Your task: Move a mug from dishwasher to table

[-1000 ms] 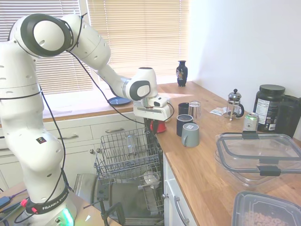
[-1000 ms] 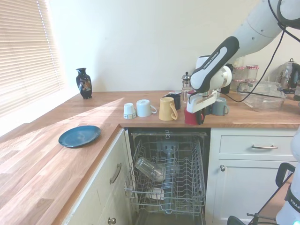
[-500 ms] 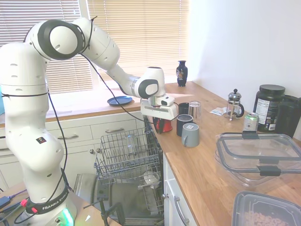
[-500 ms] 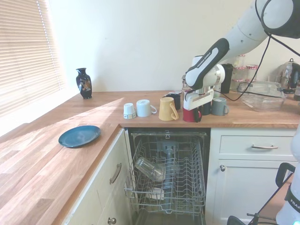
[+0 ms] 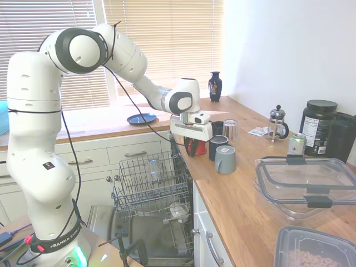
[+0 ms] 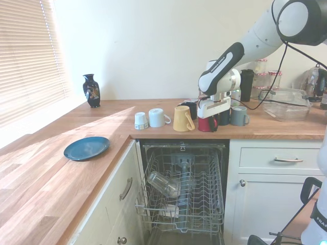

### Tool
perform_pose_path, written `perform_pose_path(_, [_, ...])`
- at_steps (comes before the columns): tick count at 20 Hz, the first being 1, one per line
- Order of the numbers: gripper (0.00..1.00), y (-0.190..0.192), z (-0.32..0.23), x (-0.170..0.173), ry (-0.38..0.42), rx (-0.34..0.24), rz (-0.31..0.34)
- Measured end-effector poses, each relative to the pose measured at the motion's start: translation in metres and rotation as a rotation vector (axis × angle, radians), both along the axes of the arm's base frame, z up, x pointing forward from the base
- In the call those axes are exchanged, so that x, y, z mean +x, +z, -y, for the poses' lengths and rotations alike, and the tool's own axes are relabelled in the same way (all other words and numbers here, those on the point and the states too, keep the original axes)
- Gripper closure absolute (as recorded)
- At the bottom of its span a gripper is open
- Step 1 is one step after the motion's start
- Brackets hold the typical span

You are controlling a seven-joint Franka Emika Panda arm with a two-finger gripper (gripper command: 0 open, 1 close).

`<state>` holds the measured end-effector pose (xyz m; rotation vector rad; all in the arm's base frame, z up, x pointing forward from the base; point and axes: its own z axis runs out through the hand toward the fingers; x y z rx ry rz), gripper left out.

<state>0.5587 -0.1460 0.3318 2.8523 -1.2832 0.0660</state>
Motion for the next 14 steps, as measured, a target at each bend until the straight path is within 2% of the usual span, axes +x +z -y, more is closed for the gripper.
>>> perform_pose_path(4, [0.0,0.0,-0.007,0.002,-0.012,-0.008,0.005])
perform_pose_path(8, [0.0,0.005,-0.007,-0.004,-0.027,-0.028,0.051])
perform_pose_path(14, [0.0,0.035,-0.024,-0.061,-0.027,-0.027,0.119])
